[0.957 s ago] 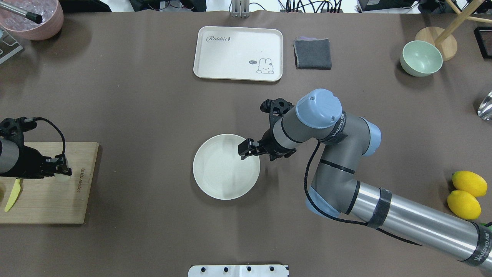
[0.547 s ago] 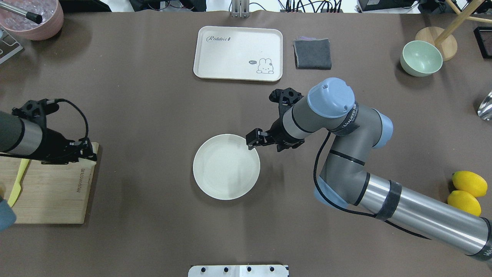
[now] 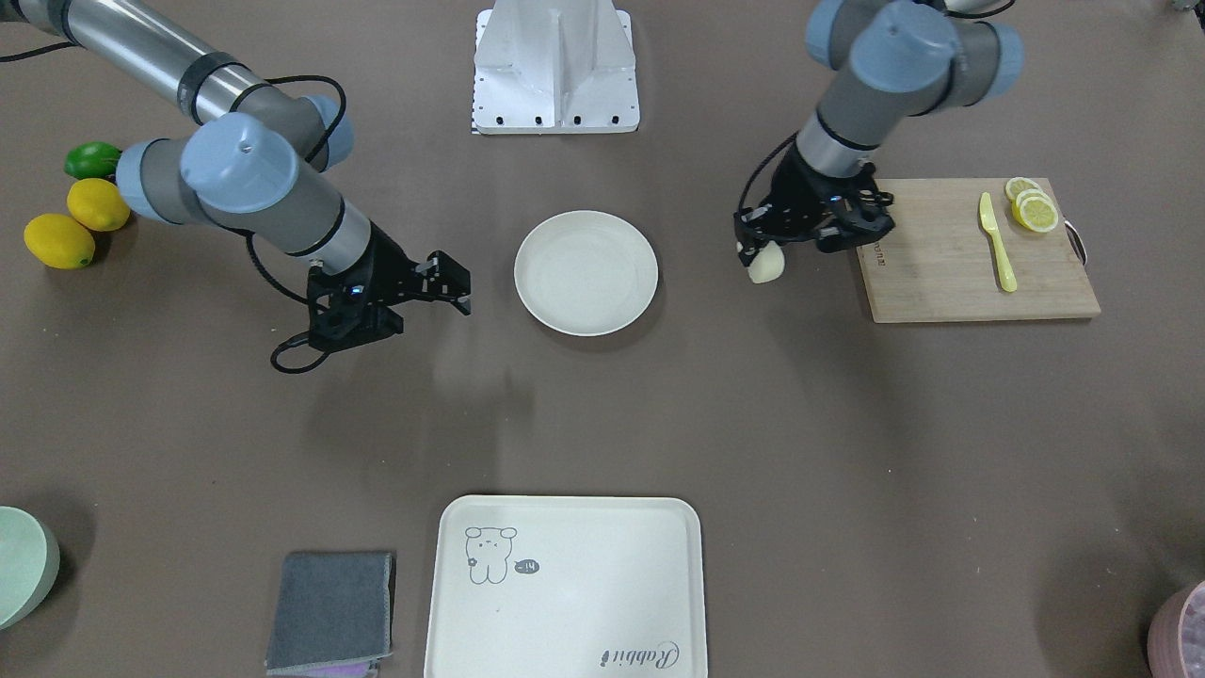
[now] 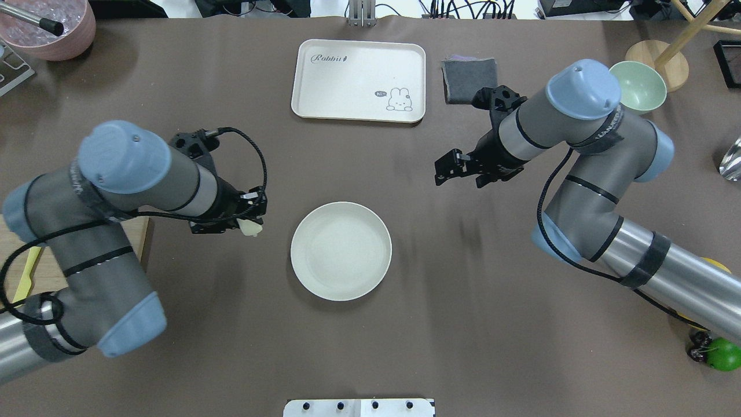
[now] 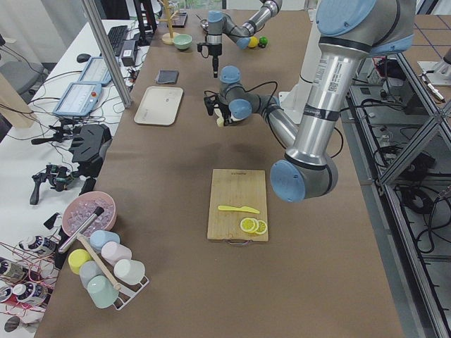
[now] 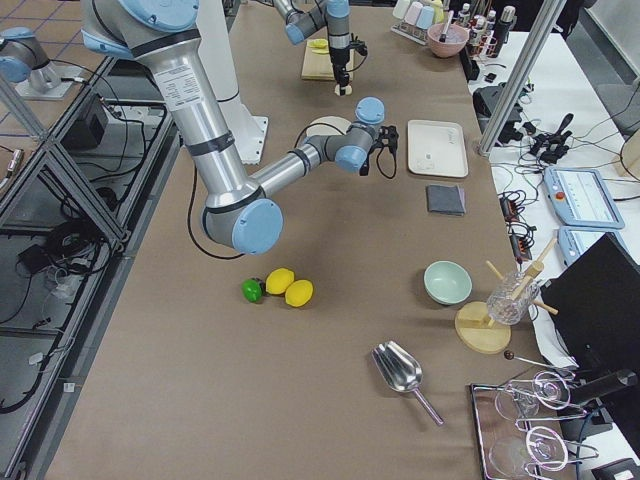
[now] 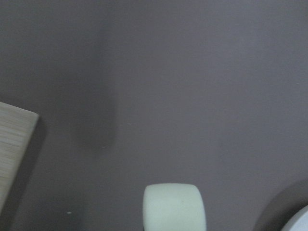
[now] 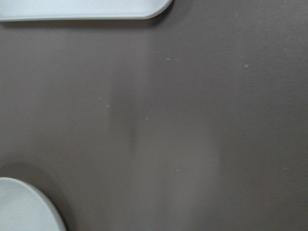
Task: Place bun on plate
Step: 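Lift the bun with the left gripper toward the plate while the right arm withdraws, then lower the bun into the white plate and open the left gripper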
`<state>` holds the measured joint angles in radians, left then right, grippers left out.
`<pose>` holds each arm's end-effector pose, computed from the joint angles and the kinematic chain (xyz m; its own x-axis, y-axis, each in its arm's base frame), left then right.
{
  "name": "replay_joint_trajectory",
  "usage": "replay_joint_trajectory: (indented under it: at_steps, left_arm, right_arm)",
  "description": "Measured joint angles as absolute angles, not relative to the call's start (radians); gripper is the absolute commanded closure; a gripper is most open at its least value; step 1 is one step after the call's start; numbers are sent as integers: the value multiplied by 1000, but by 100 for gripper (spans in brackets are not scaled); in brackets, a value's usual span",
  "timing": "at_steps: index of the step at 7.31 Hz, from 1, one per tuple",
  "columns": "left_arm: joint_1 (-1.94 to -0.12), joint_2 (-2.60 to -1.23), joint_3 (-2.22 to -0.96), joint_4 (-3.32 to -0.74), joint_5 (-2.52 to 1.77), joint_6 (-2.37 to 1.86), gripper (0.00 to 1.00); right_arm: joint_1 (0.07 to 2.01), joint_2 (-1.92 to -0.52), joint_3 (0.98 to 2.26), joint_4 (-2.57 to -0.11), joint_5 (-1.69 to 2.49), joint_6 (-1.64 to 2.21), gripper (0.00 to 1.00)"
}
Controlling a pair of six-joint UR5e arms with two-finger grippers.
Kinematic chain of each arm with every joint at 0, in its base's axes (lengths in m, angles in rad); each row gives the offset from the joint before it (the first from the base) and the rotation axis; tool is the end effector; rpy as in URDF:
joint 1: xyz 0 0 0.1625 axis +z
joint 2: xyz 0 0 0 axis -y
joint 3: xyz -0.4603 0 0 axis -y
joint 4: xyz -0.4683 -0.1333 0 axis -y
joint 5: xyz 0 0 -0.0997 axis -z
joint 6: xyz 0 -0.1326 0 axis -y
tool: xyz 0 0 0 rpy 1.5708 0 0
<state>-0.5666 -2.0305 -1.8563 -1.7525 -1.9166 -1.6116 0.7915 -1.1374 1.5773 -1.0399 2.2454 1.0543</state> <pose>0.5500 -0.4546 0.2526 0.4948 -0.3603 -0.7908 0.2967 0.9254 -0.2359 -0.4973 -0.5753 0.3570 0.4405 -0.1028 0.8918 0.0279 0.9945 0.1009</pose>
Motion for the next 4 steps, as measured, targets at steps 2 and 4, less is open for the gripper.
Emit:
replay_joint_trajectory:
  at_steps: [2, 4]
  left_arm:
    - [-458, -2173, -1769, -1701, -1800, -1688, 65]
    - [-374, -2246, -1687, -1702, -1708, -1728, 58]
  right_arm:
    - [883, -1211, 1578, -1040, 2312, 926, 0]
    - [931, -1261, 1578, -1040, 2338, 851, 0]
